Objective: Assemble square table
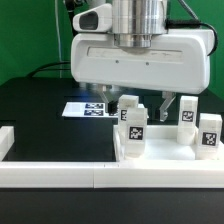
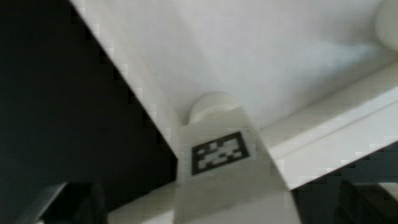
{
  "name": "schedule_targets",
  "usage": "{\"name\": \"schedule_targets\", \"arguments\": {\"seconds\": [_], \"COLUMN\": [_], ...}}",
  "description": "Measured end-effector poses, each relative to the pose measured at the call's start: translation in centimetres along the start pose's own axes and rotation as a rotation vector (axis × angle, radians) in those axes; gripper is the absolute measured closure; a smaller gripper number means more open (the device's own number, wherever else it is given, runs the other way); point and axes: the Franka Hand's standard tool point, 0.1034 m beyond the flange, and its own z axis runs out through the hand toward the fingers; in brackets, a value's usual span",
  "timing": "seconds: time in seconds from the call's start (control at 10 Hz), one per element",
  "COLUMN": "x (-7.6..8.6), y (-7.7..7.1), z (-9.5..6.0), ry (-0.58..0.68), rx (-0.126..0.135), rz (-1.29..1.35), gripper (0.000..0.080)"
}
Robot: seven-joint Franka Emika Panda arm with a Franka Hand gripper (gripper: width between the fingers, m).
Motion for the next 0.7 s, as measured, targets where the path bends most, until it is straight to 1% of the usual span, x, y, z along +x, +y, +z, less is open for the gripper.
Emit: {"name": "schedule_targets", "arguments": {"seconds": [0.1, 0.2, 0.3, 0.4, 0.5, 0.7], "x": [0.0, 0.3, 1.3, 1.4, 1.8, 1.8], "y": [0.1, 0.0, -1.3, -2.0, -1.8, -1.8], "z": [0.0, 0.1, 0.3, 0.8, 0.9, 0.9], "ry": [0.001, 0.018, 0.116, 0.148, 0.163, 0.163], "rx": [-0.004, -0.017, -0.057, -0.067, -0.069, -0.068], "rz": [-0.08, -0.162, -0.295, -0.378, -0.394, -0.376], "gripper": [0.015, 0.015, 0.015, 0.015, 0.015, 0.015]}}
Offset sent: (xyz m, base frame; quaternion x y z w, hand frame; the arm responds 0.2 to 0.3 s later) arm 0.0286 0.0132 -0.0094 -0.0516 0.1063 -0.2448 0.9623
